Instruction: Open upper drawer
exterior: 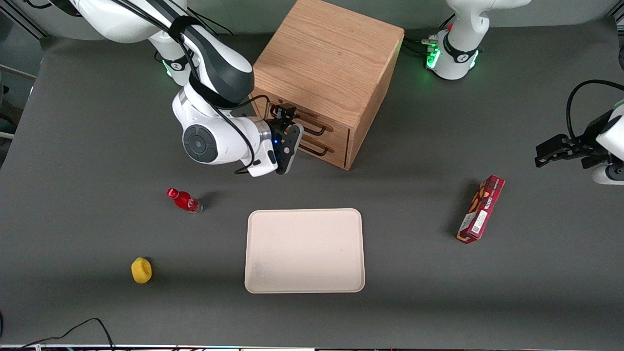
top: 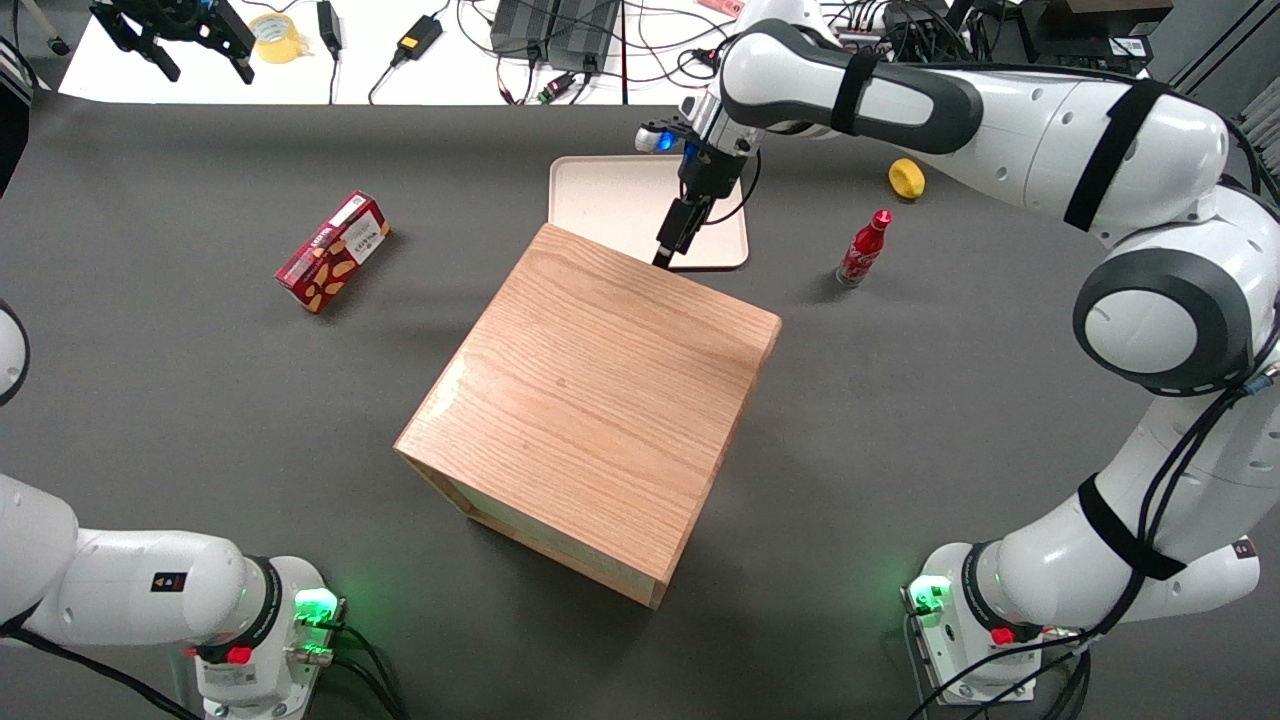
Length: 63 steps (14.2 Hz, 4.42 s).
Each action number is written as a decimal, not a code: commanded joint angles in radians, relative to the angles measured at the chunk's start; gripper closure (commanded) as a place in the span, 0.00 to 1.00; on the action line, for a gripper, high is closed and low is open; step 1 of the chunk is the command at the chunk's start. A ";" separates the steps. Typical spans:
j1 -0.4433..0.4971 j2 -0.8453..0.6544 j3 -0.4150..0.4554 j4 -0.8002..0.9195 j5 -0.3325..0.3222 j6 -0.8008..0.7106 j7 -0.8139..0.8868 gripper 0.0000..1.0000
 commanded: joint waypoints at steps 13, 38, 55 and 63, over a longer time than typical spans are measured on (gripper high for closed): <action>0.015 0.105 0.004 0.024 -0.139 0.096 -0.004 0.00; 0.007 0.262 -0.121 0.344 -0.230 -0.006 -0.013 0.00; 0.010 0.345 -0.201 0.593 -0.303 -0.081 -0.031 0.00; -0.027 0.084 -0.259 0.578 -0.293 -0.135 0.236 0.00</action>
